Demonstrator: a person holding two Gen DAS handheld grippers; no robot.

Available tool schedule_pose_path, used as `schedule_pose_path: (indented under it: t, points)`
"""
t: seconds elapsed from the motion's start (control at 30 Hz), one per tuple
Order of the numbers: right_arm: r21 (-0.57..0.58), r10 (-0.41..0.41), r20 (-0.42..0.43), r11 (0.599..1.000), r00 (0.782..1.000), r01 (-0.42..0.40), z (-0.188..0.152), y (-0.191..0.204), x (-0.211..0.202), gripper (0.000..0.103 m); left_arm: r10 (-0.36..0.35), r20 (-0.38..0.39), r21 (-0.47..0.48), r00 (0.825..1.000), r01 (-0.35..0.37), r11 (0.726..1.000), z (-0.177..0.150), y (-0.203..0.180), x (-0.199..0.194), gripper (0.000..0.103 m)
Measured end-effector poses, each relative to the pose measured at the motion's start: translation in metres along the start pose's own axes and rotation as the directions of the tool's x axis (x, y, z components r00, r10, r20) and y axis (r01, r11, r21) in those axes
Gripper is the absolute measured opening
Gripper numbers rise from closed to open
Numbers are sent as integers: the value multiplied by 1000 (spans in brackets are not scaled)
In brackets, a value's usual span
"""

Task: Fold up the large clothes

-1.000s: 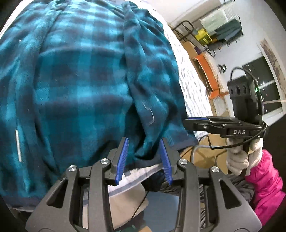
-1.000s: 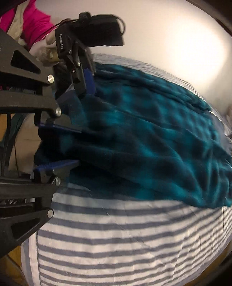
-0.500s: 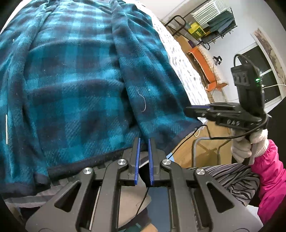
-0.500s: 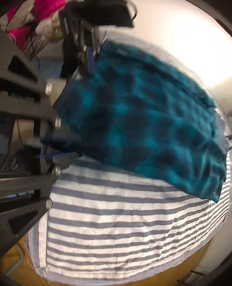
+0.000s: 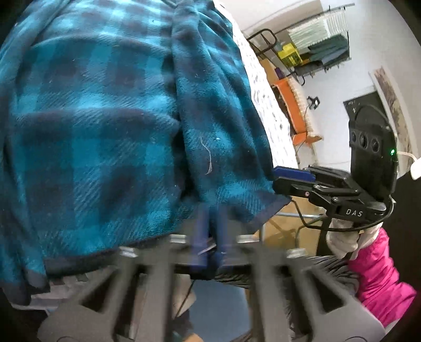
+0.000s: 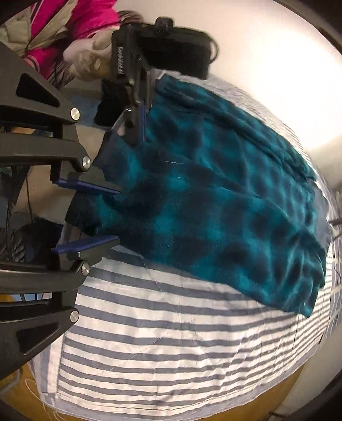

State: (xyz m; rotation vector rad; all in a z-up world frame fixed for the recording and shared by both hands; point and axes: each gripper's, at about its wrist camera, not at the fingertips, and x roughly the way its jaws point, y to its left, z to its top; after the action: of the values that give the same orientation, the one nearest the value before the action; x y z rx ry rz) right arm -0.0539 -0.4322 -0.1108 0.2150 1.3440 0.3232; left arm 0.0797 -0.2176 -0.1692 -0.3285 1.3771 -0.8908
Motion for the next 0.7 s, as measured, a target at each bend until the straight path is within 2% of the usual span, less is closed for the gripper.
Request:
schedule_pose_path:
  t: [0.1, 0.2, 0.4, 0.47, 0.53, 0.6, 0.7]
  points:
    - [-22, -27, -27, 999, 999, 27, -5, 0, 7, 34, 27, 31, -1, 999, -27, 1000, -1, 0, -12, 0]
    - [-82, -89, -69, 993, 994, 83, -9, 4, 20, 34, 76, 48, 30, 996, -77, 997, -2, 1, -18, 0]
    - [-78, -70, -45, 995, 997, 66, -6, 1, 9, 34, 106, 88, 67, 991, -112, 991, 2, -6, -26, 1]
    - [-69, -55, -27, 996, 998, 53, -3, -1, 3, 34, 119, 102, 102, 988, -129, 986, 5, -13, -24, 7]
    - [-70, -46, -23, 997, 999, 45, -3, -1, 1, 34, 130, 106, 130, 986, -143, 981, 6, -18, -21, 24]
    - [-83, -45, -24, 996, 999, 43, -3, 4, 2, 34, 151, 108, 158, 983, -167, 973, 7, -23, -15, 28]
    - [-104, -46, -31, 994, 998, 43, -2, 6, 4, 34, 206, 102, 188, 973, -222, 957, 12, -27, 1, 28]
